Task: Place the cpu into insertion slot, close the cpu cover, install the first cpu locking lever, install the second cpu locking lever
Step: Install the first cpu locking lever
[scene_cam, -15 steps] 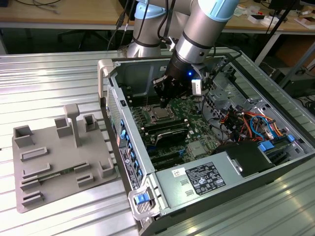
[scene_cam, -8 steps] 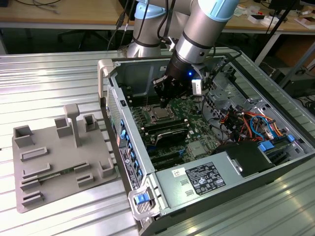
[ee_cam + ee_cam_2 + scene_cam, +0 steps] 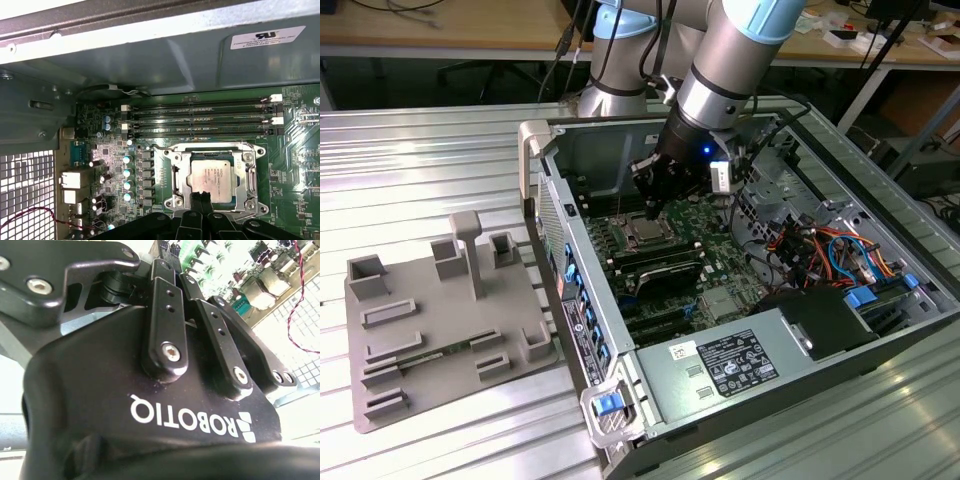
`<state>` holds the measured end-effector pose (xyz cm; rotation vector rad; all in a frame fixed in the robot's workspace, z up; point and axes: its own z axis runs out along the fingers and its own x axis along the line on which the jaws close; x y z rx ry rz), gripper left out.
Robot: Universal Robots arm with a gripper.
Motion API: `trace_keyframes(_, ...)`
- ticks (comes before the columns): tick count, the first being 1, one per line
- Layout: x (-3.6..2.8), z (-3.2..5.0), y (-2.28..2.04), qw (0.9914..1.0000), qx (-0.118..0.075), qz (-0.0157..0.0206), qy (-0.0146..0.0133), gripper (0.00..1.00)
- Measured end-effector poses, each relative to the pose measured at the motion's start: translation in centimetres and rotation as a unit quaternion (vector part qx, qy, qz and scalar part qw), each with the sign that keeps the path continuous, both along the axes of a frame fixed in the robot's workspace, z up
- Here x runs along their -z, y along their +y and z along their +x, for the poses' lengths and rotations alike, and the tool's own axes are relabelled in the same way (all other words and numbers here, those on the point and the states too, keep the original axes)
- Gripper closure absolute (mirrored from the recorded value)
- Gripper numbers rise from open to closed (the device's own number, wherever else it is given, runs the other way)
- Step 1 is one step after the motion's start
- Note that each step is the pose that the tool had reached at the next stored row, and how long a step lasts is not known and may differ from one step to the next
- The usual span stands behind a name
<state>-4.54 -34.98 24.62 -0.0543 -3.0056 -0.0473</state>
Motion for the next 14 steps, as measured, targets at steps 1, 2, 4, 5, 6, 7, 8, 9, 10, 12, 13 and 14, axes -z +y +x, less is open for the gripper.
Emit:
trace_keyframes(1,0.0,0.0,0.0,1.0,-0.001,0.0002,0.0,0.89)
trace_keyframes(2,0.0,0.0,0.0,1.0,-0.002,0.0003,0.0,0.89)
trace_keyframes(4,0.0,0.0,0.0,0.99999,-0.004,0.0005,0.0,0.89)
trace_keyframes(5,0.0,0.0,0.0,0.99999,-0.004,0.0006,0.0,0.89)
trace_keyframes(6,0.0,0.0,0.0,0.99999,-0.005,0.0007,0.0,0.89)
trace_keyframes(7,0.0,0.0,0.0,0.99998,-0.006,0.0008,0.0,0.89)
trace_keyframes(8,0.0,0.0,0.0,0.99998,-0.006,0.0009,0.0,0.89)
trace_keyframes(9,0.0,0.0,0.0,0.99998,-0.007,0.001,0.0,0.89)
trace_keyframes(10,0.0,0.0,0.0,0.99997,-0.008,0.001,0.0,0.89)
trace_keyframes(12,0.0,0.0,0.0,0.99995,-0.01,0.0013,0.0,0.89)
trace_keyframes(13,0.0,0.0,0.0,0.99994,-0.011,0.0014,0.0,0.89)
trace_keyframes(14,0.0,0.0,0.0,0.99993,-0.011,0.0015,0.0,0.89)
